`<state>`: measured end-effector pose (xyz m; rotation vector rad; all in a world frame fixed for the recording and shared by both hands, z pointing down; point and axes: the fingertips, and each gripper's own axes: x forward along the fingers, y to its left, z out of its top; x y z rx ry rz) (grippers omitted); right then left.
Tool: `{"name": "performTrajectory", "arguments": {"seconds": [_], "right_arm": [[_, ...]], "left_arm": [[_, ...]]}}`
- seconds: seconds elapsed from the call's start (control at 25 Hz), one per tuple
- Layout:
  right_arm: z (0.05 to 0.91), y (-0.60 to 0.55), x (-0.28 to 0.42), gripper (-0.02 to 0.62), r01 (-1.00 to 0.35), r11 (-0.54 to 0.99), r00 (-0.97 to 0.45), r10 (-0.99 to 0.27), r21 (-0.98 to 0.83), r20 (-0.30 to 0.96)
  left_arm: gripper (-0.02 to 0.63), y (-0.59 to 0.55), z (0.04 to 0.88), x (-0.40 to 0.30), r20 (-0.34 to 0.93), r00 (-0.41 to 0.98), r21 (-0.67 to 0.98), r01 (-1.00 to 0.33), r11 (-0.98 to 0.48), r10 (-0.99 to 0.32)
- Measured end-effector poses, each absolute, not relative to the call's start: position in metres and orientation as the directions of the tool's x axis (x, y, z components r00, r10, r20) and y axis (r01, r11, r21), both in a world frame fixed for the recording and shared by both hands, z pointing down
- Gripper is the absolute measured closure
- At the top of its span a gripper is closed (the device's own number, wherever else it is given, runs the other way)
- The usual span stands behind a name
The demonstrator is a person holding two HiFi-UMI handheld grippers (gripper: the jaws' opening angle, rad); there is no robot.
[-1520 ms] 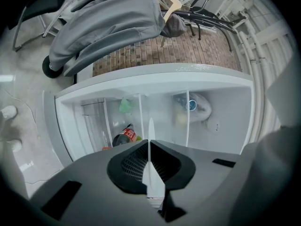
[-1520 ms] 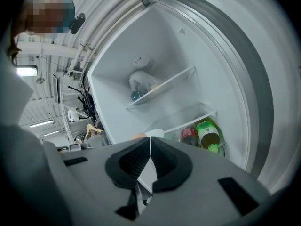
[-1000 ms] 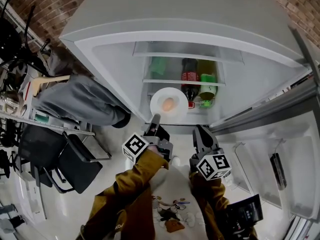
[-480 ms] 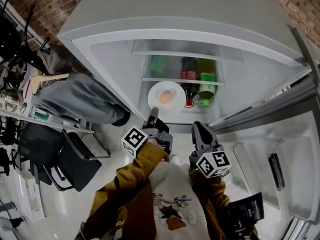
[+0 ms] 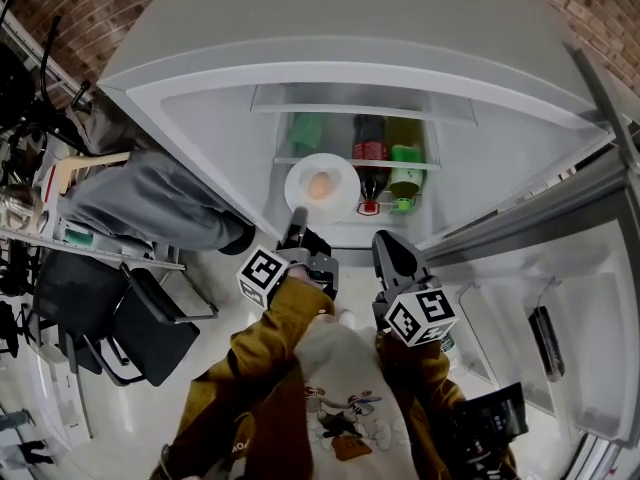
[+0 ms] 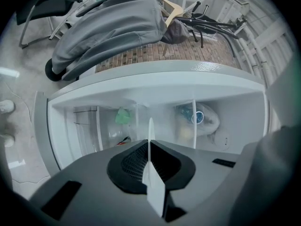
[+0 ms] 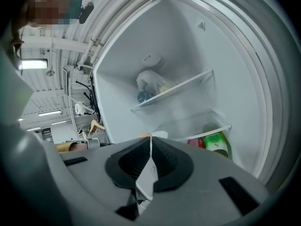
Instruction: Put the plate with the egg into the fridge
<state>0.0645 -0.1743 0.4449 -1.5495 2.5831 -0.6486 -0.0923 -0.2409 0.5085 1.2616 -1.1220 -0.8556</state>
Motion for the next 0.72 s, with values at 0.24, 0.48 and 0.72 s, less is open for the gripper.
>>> {"name": "performTrajectory", "arguments": {"seconds": [0.24,0.48,0.72], "right_arm": [[0.438,-0.181,0.063,0.588,-0.826,0.416,-0.499,-0.854,-0.38,0.149],[0.43,-0.187,0.058,0.588,-0.819,0.428,-0.507,-0.851,-0.382,0.134],[0.426,-0.195,0.052,0.589,-0.82,0.441,-0.515,-0.847,-0.365,0.133]], "left_arm": [[0.588,-0.244,0.503,-0.092,0.17,0.257,0.984,-0.098,0.149,-0.951],[0.588,-0.253,0.504,-0.098,0.182,0.223,0.981,-0.111,0.16,-0.958],[0.588,-0.263,0.506,-0.103,0.186,0.199,0.98,-0.114,0.165,-0.962]]}}
